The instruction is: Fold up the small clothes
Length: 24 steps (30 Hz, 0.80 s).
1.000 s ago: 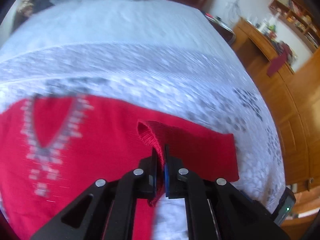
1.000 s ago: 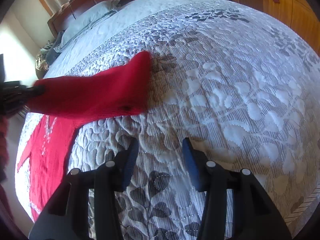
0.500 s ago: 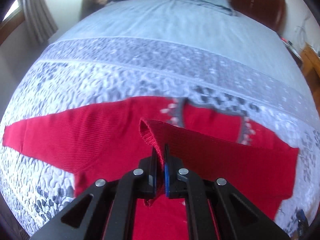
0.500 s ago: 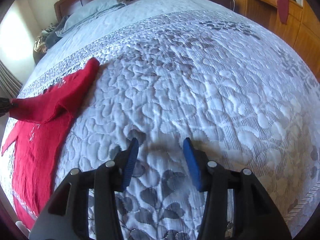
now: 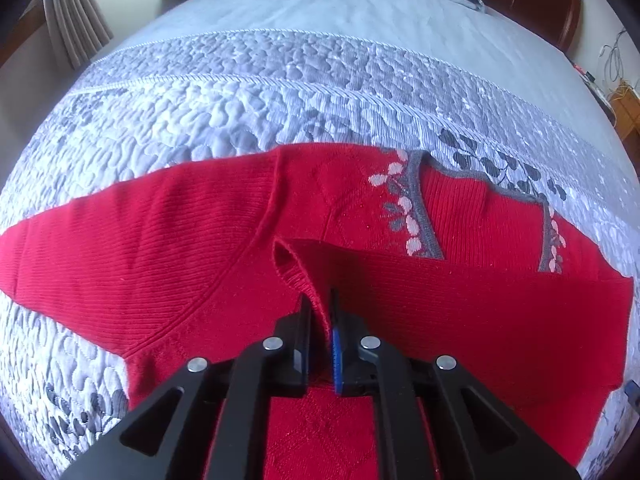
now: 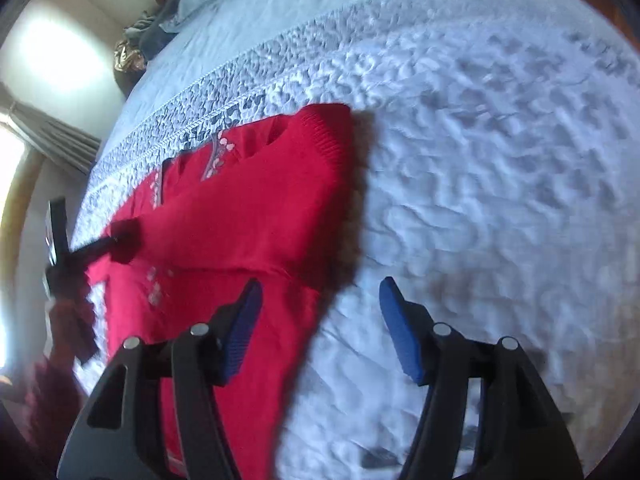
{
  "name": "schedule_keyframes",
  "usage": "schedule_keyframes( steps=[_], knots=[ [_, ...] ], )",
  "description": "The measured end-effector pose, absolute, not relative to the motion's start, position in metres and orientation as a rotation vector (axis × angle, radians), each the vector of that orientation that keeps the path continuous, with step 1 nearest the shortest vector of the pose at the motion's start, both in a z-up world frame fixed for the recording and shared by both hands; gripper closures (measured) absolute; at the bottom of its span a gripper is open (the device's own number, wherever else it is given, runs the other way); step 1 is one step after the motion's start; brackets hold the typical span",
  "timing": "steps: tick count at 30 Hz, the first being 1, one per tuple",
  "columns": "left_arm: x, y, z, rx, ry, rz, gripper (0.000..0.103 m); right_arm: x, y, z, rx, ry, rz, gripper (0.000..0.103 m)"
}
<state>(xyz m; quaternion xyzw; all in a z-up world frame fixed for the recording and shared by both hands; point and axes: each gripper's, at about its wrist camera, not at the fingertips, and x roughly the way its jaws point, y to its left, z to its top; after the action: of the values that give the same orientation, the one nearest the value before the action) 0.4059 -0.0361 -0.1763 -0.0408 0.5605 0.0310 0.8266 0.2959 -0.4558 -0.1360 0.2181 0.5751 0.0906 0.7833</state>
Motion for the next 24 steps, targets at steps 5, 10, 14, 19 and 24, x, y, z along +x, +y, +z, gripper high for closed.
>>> schedule_keyframes(
  steps=[5, 10, 14, 19, 24],
  knots=[
    [0.404, -0.033, -0.186, -0.081, 1.232, 0.048, 0.082, 0.322, -0.441, -0.159, 0.463, 1.351, 0.143, 0.077],
    [0.397, -0.034, -0.19, -0.011, 1.228, 0.012, 0.07, 0.316, -0.438, -0.158, 0.352, 1.366, 0.14, 0.093],
    [0.395, -0.035, -0.197, 0.026, 1.211, -0.004, 0.068, 0.319, -0.431, -0.162, 0.271, 1.398, 0.145, 0.089],
    [0.387, -0.022, -0.17, -0.074, 1.175, 0.009, 0.066, 0.344, -0.443, -0.124, 0.285, 1.293, 0.091, 0.054],
    [0.389, -0.034, -0.147, -0.086, 1.096, -0.027, 0.061, 0.394, -0.454, -0.137, 0.369, 1.324, 0.055, 0.06]
  ],
)
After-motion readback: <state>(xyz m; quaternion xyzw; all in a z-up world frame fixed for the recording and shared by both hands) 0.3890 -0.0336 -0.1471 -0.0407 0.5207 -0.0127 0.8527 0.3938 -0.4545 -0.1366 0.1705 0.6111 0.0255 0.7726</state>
